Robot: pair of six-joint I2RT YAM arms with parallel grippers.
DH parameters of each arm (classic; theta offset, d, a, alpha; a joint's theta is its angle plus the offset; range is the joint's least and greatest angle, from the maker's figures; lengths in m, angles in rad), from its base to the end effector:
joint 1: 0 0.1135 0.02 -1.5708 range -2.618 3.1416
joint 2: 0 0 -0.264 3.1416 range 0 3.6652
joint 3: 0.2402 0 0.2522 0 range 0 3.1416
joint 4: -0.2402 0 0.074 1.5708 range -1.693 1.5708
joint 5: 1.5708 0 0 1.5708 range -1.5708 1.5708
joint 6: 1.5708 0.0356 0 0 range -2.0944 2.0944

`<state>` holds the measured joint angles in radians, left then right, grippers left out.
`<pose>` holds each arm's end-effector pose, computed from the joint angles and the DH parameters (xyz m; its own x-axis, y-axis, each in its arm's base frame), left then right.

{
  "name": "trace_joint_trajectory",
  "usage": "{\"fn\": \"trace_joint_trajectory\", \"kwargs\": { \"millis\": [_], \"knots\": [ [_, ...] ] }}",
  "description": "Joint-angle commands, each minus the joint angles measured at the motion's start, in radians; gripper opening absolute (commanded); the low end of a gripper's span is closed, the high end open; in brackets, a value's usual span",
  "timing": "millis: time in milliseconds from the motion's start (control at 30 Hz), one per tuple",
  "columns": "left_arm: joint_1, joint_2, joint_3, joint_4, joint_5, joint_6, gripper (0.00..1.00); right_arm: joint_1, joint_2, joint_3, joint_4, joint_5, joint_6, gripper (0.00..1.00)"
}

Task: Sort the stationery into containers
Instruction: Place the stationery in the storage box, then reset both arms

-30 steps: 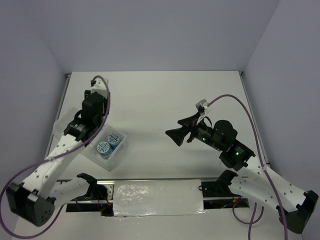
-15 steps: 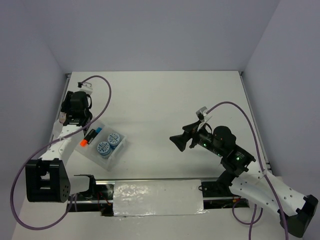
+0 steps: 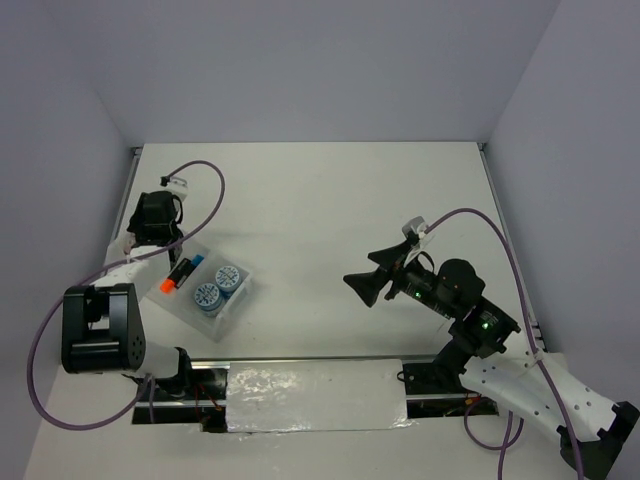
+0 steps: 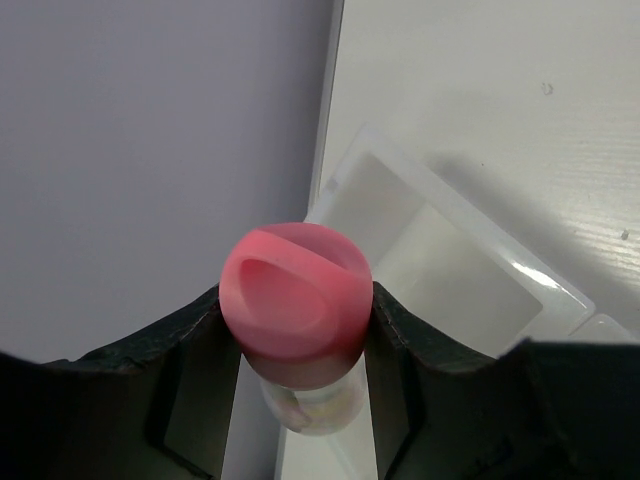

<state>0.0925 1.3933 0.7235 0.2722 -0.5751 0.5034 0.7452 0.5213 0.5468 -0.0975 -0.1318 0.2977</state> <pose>0.2954 0.0468 0.2281 -0.6160 0.3494 -0.7060 -0.3193 0.7086 0.6293 0.1022 0.1007 0.3033 -0.2760 0.1410 -0.9508 -0.7193 0.6259 0.3016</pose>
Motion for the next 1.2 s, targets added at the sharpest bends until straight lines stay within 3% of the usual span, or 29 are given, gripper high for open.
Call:
{"fn": "trace_joint_trajectory", "kwargs": {
  "millis": [0, 333, 367, 400, 700, 833, 933, 1167],
  "knots": [
    [0.016, 0.012, -0.009, 0.125, 0.001, 0.014, 0.34, -0.004, -0.004, -0.015, 0.036, -0.017, -0.005, 1.00],
    [0.041, 0.004, -0.062, 0.196, -0.063, -0.031, 0.74, -0.004, 0.003, -0.015, 0.045, -0.031, -0.009, 1.00],
    [0.049, -0.002, -0.059, 0.184, -0.059, -0.037, 0.85, -0.004, 0.005, -0.013, 0.045, -0.032, -0.009, 1.00],
    [0.053, -0.010, -0.056, 0.174, -0.039, -0.042, 0.89, -0.004, 0.006, -0.013, 0.045, -0.034, -0.009, 1.00],
    [0.061, -0.123, 0.019, 0.108, 0.030, -0.088, 0.90, -0.003, 0.011, -0.016, 0.050, -0.023, -0.008, 1.00],
    [0.070, -0.099, 0.074, 0.039, 0.049, -0.134, 0.90, -0.004, 0.025, -0.013, 0.050, -0.023, -0.009, 1.00],
    [0.079, -0.105, 0.039, 0.065, 0.027, -0.173, 1.00, -0.004, 0.026, -0.015, 0.051, -0.023, -0.009, 1.00],
    [0.101, -0.233, 0.088, -0.036, -0.016, -0.377, 0.99, -0.004, 0.045, -0.013, 0.051, 0.004, -0.012, 1.00]
  ]
}}
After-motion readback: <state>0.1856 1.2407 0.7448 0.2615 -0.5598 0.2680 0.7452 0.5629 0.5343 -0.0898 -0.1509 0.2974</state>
